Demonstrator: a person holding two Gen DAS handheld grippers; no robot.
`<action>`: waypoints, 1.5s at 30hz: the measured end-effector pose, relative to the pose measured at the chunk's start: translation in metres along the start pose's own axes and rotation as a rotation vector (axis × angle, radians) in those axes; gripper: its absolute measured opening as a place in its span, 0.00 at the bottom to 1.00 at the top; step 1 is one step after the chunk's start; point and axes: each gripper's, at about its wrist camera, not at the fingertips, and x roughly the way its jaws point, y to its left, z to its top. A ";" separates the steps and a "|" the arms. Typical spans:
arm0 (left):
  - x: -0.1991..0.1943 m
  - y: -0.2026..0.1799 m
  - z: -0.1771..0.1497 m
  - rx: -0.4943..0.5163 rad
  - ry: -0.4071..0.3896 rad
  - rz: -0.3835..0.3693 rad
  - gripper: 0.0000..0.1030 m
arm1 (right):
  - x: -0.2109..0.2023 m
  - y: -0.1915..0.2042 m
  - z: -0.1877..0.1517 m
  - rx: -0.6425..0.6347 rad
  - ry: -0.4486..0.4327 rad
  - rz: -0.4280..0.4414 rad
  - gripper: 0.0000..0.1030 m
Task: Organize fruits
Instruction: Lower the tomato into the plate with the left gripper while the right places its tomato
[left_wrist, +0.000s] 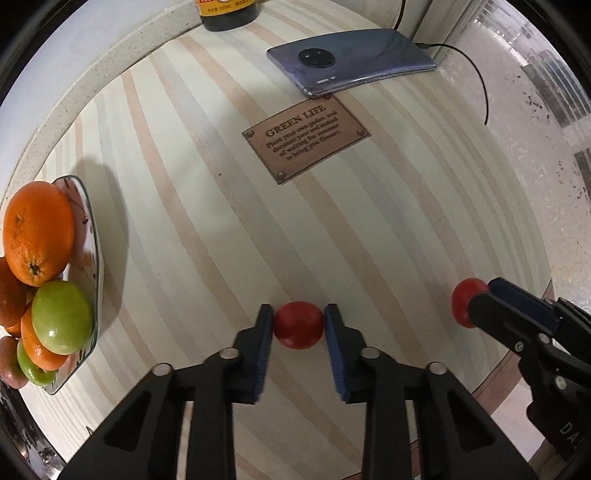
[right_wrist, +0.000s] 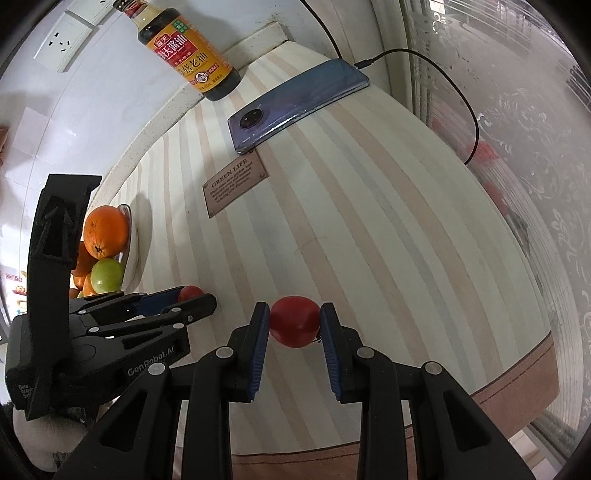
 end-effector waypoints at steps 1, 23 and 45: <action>0.000 0.000 0.001 -0.001 -0.002 0.000 0.23 | 0.001 0.000 0.000 0.000 0.001 0.000 0.30; -0.090 0.075 0.002 -0.084 -0.088 -0.029 0.23 | 0.006 0.064 0.013 -0.067 -0.031 0.206 0.30; -0.060 0.145 0.067 0.025 0.208 0.029 0.23 | 0.090 0.179 0.042 -0.115 0.001 0.446 0.30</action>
